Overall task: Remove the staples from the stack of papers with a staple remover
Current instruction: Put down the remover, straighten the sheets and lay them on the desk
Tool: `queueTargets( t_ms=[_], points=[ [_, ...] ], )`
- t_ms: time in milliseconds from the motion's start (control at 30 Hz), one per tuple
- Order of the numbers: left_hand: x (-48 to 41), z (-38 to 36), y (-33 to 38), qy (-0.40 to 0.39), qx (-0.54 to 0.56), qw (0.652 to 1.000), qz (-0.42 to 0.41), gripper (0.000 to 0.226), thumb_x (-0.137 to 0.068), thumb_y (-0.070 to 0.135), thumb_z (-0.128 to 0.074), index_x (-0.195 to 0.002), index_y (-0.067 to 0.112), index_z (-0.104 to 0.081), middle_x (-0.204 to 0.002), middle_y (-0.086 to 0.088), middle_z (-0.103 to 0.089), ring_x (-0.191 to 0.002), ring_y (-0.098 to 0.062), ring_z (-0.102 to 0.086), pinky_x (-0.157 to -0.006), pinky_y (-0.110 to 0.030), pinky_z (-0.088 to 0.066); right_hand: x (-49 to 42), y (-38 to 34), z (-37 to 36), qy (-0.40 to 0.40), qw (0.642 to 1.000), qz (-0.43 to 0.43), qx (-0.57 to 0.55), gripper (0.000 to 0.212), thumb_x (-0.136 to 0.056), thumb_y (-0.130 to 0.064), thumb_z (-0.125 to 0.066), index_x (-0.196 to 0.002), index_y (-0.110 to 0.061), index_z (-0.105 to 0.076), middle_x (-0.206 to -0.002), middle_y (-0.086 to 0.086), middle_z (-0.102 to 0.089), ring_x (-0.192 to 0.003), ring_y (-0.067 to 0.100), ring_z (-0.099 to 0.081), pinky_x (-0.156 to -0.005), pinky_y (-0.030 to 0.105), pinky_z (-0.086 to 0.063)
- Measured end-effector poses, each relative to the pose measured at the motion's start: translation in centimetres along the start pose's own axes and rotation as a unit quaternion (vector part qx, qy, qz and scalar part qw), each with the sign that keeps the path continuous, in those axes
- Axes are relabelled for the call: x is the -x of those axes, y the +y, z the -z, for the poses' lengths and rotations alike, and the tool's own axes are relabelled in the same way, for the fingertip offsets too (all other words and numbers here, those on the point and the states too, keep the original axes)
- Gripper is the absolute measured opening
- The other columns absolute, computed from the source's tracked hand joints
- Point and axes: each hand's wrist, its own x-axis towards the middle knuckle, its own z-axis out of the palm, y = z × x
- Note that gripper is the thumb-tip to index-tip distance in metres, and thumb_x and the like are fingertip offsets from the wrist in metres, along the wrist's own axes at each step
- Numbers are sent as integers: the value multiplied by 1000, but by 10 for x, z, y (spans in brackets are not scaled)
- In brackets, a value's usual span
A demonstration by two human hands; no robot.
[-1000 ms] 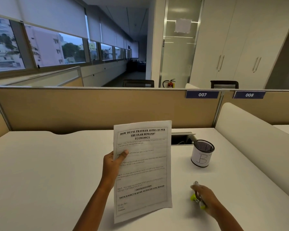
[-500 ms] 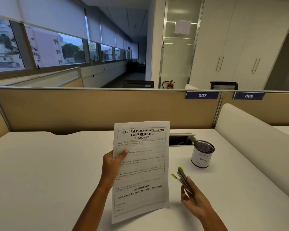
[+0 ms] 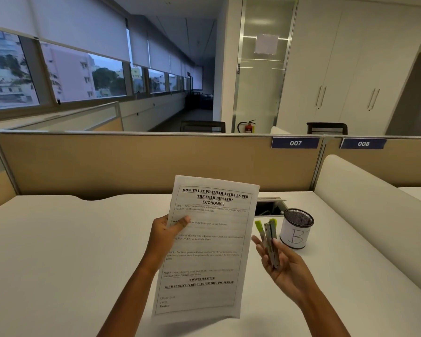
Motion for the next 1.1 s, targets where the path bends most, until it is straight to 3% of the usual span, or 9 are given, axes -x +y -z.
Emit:
queueTargets(
  t_ms=[200, 300, 433, 533, 600, 667, 800, 933, 1100],
  points=[
    [-1, 0, 7, -37, -15, 999, 2, 6, -80, 16, -60, -84, 17, -64, -79, -4, -69, -60, -15, -69, -47, -22, -55, 3, -26, -46, 7, 975, 13, 221, 36, -88, -38, -39, -106, -12, -56, -85, 6, -74, -47, 8, -54, -38, 16, -43],
    [-2, -2, 13, -74, -46, 996, -2, 7, -80, 16, -60, -85, 17, -64, -82, -6, -69, -68, -20, -68, -50, -21, -56, 7, -39, -78, 12, 899, 88, 428, 29, -81, -38, -48, -98, -15, -51, -82, -1, -71, -49, 6, -52, -44, 16, -38],
    [-4, -4, 21, -117, -90, 989, -11, 6, -79, 16, -60, -84, 17, -64, -83, -6, -69, -71, -22, -68, -51, -21, -56, 13, -58, -120, -54, 734, 166, 657, 29, -82, -19, -62, -109, -18, -51, -84, 0, -67, -60, -1, -59, -51, 12, -46],
    [-6, -6, 25, -131, -130, 982, -34, 8, -79, 15, -61, -84, 18, -66, -79, 1, -69, -67, -13, -68, -53, -21, -56, 12, -67, -140, -34, 537, 213, 815, 40, -79, -29, -66, -117, -23, -54, -110, 2, -66, -92, 16, -61, -73, 31, -54],
    [-5, -8, 27, -137, -155, 977, -48, 11, -79, 15, -62, -79, 24, -67, -76, 5, -68, -67, -11, -67, -61, -28, -57, 8, -69, -150, -5, 424, 247, 871, 46, -78, -34, -66, -121, -27, -52, -117, 0, -65, -99, 20, -59, -66, 27, -46],
    [-6, -9, 28, -135, -185, 972, -60, 16, -79, 16, -62, -74, 31, -65, -76, 3, -68, -72, -19, -66, -68, -39, -55, 3, -71, -158, -9, 349, 265, 899, 48, -77, -37, -66, -122, -29, -51, -118, -1, -65, -100, 18, -58, -54, 16, -34],
    [-7, -9, 30, -116, -251, 957, -87, 7, -79, 19, -62, -78, 15, -68, -83, -24, -69, -71, -33, -62, -70, -53, -52, -2, -73, -166, -30, 295, 270, 916, 45, -77, -37, -66, -120, -28, -54, -114, -1, -66, -93, 14, -59, -48, 12, -27],
    [-7, -9, 32, -117, -317, 934, -117, 11, -80, 22, -61, -73, 16, -65, -72, -9, -68, -66, -27, -60, -61, -43, -48, -3, -68, -168, -54, 274, 268, 922, 45, -77, -36, -67, -119, -27, -55, -112, -1, -67, -94, 16, -61, -48, 12, -28],
    [-7, -12, 34, -119, -374, 911, -127, 18, -81, 26, -59, -91, 13, -66, -90, -6, -69, -77, -20, -63, -67, -36, -51, -3, -64, -172, -73, 222, 277, 932, 36, -79, -35, -64, -113, -27, -59, -106, 0, -66, -91, 18, -61, -62, 24, -38]
  ],
)
